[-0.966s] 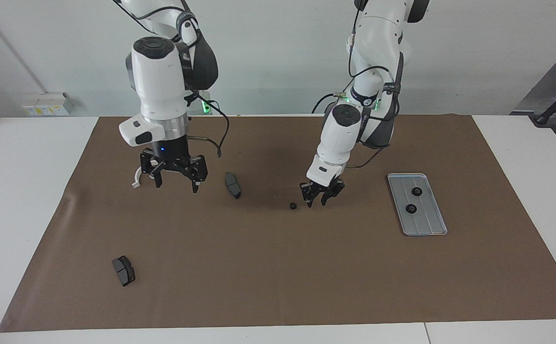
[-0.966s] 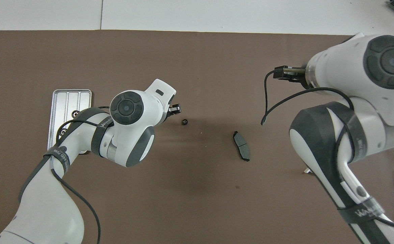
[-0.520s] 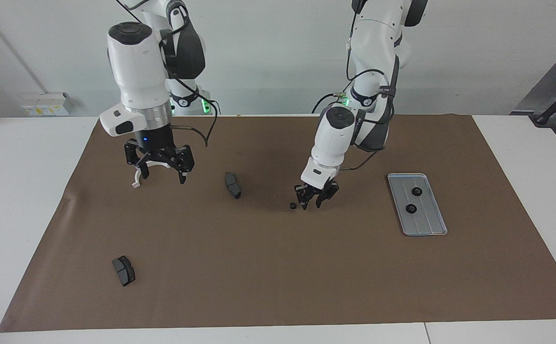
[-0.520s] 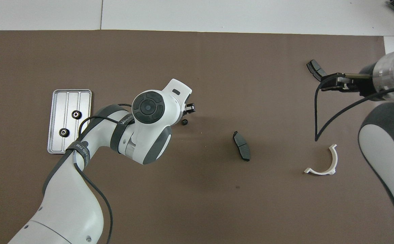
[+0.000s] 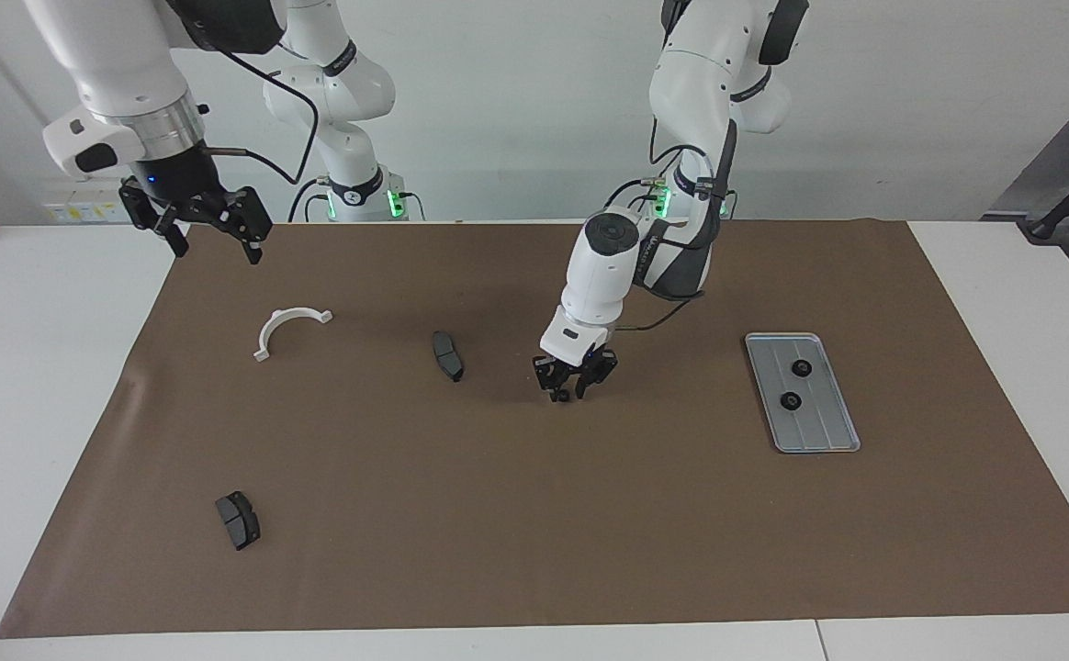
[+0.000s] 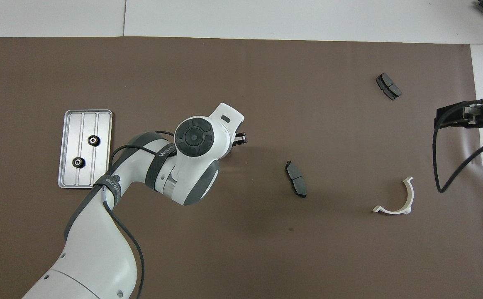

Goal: Pick bearing gear from pile to tray

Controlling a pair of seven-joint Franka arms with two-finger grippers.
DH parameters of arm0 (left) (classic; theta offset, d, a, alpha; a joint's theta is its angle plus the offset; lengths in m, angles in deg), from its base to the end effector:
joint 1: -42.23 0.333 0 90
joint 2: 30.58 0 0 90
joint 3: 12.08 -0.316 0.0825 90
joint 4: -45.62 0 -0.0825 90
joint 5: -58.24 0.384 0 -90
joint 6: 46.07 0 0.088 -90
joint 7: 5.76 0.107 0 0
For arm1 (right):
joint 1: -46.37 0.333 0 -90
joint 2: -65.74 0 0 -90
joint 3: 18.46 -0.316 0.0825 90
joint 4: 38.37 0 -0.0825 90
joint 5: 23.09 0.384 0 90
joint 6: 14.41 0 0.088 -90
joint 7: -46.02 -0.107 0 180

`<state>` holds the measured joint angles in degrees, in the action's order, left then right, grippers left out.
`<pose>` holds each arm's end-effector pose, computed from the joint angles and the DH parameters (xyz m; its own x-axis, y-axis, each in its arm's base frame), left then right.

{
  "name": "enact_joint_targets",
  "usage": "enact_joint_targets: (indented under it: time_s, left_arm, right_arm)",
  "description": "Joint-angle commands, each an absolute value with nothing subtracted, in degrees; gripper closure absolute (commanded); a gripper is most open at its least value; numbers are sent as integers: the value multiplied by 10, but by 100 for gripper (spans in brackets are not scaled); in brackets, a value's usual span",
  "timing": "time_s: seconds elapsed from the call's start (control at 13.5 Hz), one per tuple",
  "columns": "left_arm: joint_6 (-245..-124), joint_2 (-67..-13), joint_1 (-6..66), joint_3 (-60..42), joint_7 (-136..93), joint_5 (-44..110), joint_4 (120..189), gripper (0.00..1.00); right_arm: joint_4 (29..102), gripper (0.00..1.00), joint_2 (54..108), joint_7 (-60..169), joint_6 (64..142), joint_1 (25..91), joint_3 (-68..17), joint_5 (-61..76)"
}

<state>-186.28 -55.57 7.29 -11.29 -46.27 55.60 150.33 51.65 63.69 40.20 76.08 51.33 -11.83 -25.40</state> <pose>0.5382 -0.3863 0.3136 0.9859 0.1253 0.1113 0.1080 -0.9829 0.1493 0.5443 -0.0214 0.6447 0.9904 -0.1300 0.0472 -0.1316 -0.9908 0.0315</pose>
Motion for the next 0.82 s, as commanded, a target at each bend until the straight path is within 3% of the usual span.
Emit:
enact_joint_targets:
  time_s: [0.0, 0.74]
  left_arm:
    - [-1867, -556, 63, -123, -472, 560, 1511, 54]
    - [-1901, -557, 56, -123, -481, 560, 1532, 58]
  right_arm:
    - [524, 0, 630, 415, 748, 509, -123, -240]
    - [529, 0, 629, 424, 739, 511, -130, -239]
